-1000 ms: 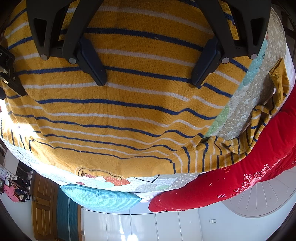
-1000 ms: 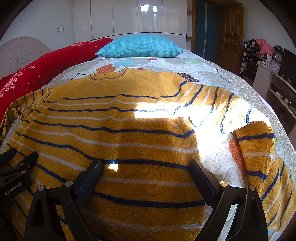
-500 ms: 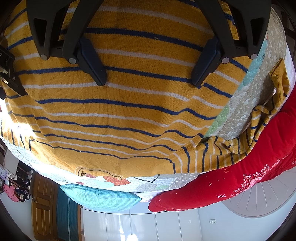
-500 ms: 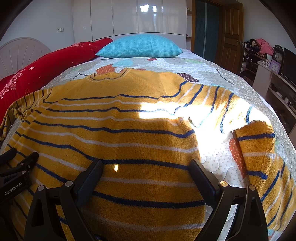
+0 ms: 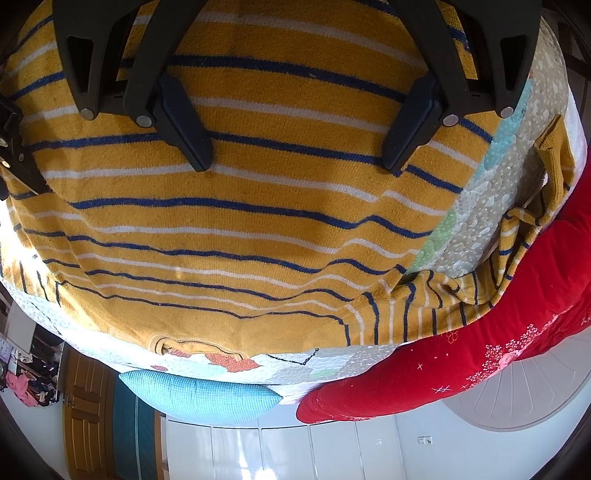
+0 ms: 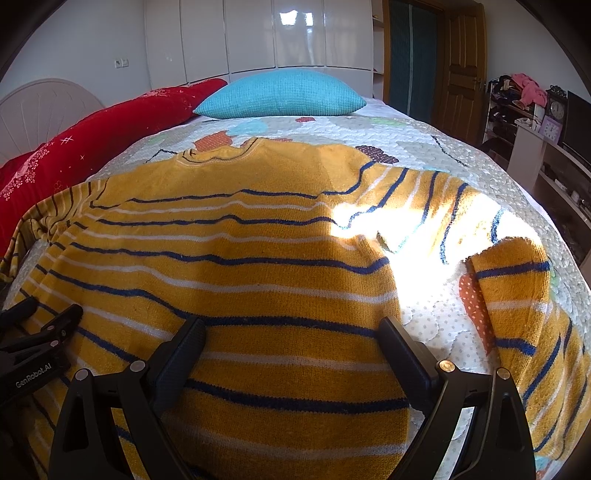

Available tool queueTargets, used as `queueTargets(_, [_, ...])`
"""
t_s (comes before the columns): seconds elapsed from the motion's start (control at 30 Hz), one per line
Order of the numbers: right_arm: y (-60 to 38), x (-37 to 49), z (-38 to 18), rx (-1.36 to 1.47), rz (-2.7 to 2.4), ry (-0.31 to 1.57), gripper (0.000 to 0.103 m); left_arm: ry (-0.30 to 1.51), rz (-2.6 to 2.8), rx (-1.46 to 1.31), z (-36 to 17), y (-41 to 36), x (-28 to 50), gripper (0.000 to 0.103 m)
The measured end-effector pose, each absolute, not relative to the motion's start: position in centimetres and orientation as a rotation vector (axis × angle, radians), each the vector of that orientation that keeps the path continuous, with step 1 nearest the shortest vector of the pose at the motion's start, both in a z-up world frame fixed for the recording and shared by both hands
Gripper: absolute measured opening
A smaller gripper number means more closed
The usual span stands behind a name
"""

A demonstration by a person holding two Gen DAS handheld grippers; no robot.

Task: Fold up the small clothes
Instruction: 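Grasp the sweater sleeve cuff with the right gripper and lift it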

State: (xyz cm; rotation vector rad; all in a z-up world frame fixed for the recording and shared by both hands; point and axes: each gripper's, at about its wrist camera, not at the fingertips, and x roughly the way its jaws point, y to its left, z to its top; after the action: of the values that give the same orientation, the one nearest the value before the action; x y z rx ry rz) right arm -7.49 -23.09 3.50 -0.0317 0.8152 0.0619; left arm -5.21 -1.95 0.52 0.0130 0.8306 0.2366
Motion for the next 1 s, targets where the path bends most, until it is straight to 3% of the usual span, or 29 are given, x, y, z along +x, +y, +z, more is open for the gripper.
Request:
queueTargets(0.13, [-23.0,-7.2,3.4,-0.025,0.09,0.84,0.103,0.853,0.233,0.015,0.6,-1.8,-4.9,0.094])
queueTargets(0.3, [-24.0,-7.1,4.2,0.015,0.151,0.892,0.098,0.872,0.185,-0.147,4.1,-0.6,-6.8,0.092])
queueTargets(0.6, [-33.3,-17.2,5.9,0.234,0.134,0.884,0.098,0.759,0.133,-0.085,9.4,-2.0,-12.5,0.092])
queueTargets(0.8, [-44.2,-22.9,4.5,0.536,-0.122,0.851,0.098,0.819,0.07,-0.13,8.3,-3.1,-13.4,0.092])
queueTargets(1.0, [-48.5,-21.0,3.6,0.785,-0.226,0.792,0.099,0.811,0.041,-0.13,9.3,-4.5,-13.8,0.092])
